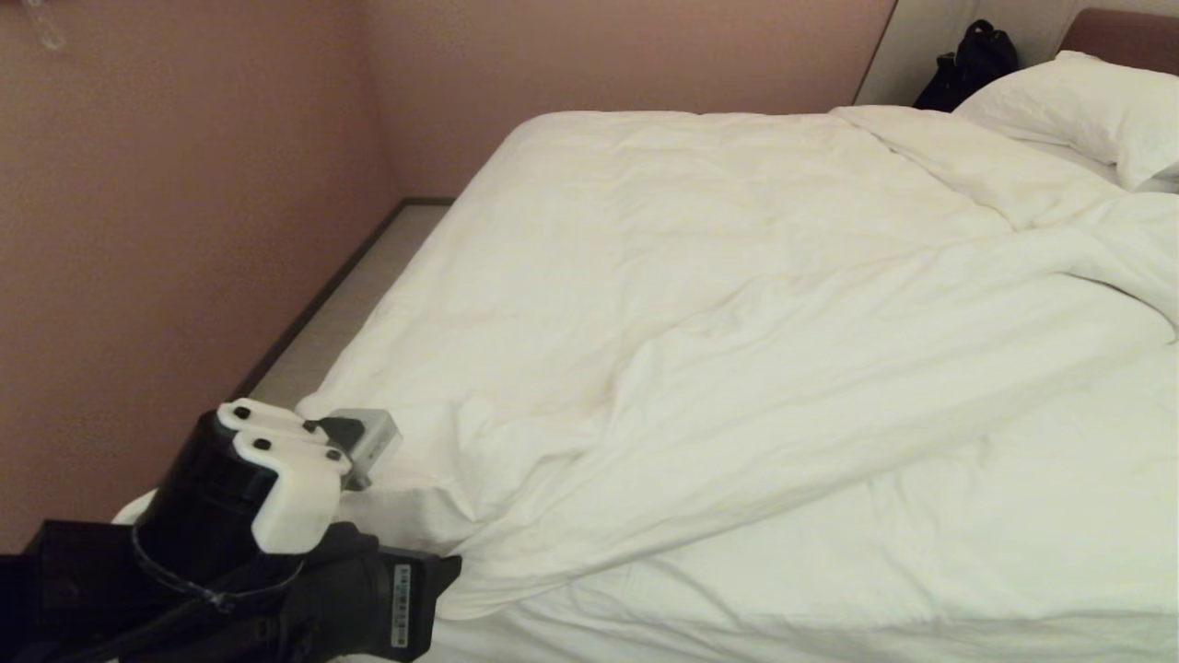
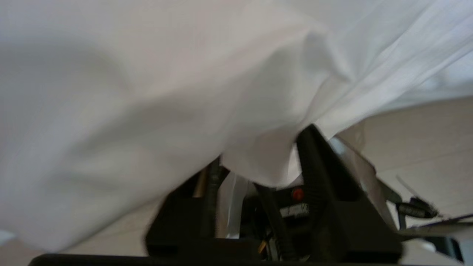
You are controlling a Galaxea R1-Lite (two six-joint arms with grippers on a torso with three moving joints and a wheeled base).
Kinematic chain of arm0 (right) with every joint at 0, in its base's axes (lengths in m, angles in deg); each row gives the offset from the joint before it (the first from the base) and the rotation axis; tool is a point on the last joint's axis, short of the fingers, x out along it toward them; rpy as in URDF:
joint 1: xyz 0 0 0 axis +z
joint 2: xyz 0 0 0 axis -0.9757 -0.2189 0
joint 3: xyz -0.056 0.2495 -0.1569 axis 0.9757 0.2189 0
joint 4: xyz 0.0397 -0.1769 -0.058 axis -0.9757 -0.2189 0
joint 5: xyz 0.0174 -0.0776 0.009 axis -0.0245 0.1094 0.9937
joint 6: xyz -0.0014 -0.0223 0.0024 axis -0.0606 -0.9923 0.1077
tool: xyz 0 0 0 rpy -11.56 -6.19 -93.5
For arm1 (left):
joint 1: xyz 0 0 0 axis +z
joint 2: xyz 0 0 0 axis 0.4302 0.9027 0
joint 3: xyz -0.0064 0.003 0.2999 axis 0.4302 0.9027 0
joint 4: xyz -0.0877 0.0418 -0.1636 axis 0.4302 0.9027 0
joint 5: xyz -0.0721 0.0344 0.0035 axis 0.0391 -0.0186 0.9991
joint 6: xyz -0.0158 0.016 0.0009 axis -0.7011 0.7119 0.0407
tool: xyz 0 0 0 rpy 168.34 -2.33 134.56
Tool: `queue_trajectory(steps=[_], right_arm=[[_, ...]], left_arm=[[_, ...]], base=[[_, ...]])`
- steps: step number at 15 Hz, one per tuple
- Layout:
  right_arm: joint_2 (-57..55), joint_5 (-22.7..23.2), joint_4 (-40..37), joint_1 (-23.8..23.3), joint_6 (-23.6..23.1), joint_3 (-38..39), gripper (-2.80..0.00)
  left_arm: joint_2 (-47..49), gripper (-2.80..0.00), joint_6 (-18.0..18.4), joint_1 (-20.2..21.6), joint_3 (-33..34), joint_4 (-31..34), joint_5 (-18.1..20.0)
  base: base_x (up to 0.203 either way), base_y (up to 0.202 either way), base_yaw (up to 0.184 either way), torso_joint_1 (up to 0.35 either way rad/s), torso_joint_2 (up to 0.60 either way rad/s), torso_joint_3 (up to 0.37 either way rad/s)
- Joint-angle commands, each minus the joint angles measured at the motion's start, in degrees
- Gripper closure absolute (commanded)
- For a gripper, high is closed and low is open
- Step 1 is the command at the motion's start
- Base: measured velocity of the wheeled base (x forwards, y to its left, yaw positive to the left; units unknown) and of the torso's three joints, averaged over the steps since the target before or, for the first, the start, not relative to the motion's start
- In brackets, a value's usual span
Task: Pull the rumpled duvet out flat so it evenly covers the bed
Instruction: Flatten the corners of the folded blanket
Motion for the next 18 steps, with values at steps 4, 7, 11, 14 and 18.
queue_trajectory(steps=[4, 7, 11, 14, 18], right_arm=[[-0.1, 0.0, 0.0, 0.0, -0.1, 0.0, 0.0], [-0.1, 0.0, 0.0, 0.0, -0.1, 0.0, 0.0], [-0.1, 0.0, 0.0, 0.0, -0.1, 0.0, 0.0], [-0.1, 0.0, 0.0, 0.0, -0.1, 0.0, 0.0], [-0.1, 0.0, 0.0, 0.0, -0.1, 0.0, 0.0]], left_arm=[[-3.7, -2.8, 1.3, 0.0, -4.3, -0.8, -1.9], [-7.3, -2.8, 4.2, 0.0, -5.8, -0.7, -7.5], [-15.9, -2.8, 9.0, 0.0, -7.4, -0.1, -8.9], [-20.0, -2.8, 11.4, 1.0, -10.2, 0.1, -9.3], [-18.4, 0.0, 11.5, 1.0, -11.3, -0.6, -9.1]], base=[[0.0, 0.0, 0.0, 0.0, 0.0, 0.0], [0.0, 0.0, 0.0, 0.0, 0.0, 0.0], [0.0, 0.0, 0.0, 0.0, 0.0, 0.0], [0.0, 0.0, 0.0, 0.0, 0.0, 0.0], [0.0, 0.0, 0.0, 0.0, 0.0, 0.0]])
